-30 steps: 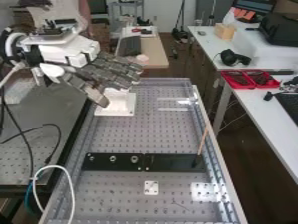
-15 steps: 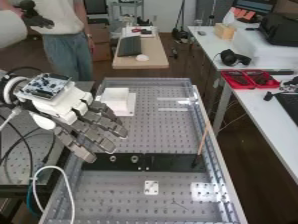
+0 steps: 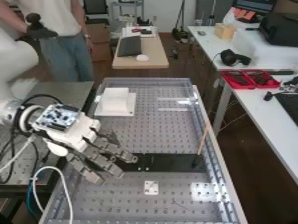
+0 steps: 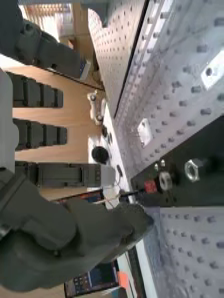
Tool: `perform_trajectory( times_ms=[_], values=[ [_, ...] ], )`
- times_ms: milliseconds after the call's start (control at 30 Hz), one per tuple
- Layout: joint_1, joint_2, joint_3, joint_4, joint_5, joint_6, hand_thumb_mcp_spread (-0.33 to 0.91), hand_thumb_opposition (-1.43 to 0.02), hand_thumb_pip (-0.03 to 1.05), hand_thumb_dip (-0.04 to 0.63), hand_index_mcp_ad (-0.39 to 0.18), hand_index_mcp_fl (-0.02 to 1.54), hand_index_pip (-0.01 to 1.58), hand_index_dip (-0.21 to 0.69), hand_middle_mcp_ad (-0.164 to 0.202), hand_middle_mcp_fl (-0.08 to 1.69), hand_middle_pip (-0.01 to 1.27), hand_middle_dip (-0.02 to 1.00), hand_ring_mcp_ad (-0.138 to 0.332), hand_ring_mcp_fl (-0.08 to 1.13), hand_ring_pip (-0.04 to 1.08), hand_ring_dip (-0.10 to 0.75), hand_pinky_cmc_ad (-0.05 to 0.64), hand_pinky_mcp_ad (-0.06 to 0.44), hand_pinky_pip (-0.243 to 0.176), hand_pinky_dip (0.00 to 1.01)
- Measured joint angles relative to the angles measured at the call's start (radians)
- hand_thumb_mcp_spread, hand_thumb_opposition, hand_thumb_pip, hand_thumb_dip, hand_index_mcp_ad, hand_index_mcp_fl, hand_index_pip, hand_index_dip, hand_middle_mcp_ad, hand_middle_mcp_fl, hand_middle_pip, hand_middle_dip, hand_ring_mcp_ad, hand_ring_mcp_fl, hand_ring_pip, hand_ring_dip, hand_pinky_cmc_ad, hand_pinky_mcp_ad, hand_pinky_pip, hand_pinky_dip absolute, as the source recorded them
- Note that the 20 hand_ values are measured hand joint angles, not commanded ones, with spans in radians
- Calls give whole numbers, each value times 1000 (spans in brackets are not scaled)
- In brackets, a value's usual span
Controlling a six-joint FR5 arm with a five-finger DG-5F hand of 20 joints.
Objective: Grab the larger nut and place it in the white container
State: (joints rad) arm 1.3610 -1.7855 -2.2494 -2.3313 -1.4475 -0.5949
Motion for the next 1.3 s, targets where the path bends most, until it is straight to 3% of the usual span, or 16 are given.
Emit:
perform_trajectory(
  times_ms=[167,467,1067,1300],
  values=[
    [-7,-51,8,31,-11,-21,312,-881,702,159,-138,7,1545,63,77,10,136,222,197,-2,93,133,393,333,-105,620],
    [-29,-106,23,71,-62,-82,312,-881,702,162,-152,3,1559,66,77,10,136,222,197,-2,115,133,391,326,-105,620],
    [-36,-130,-25,176,-87,-121,316,-880,721,162,-152,3,1557,126,77,10,134,216,195,0,173,133,382,328,-105,623],
    [-42,-146,-19,182,-92,-128,332,-880,721,162,-152,3,1557,126,75,10,134,202,188,2,166,120,380,328,-105,623]
  ],
)
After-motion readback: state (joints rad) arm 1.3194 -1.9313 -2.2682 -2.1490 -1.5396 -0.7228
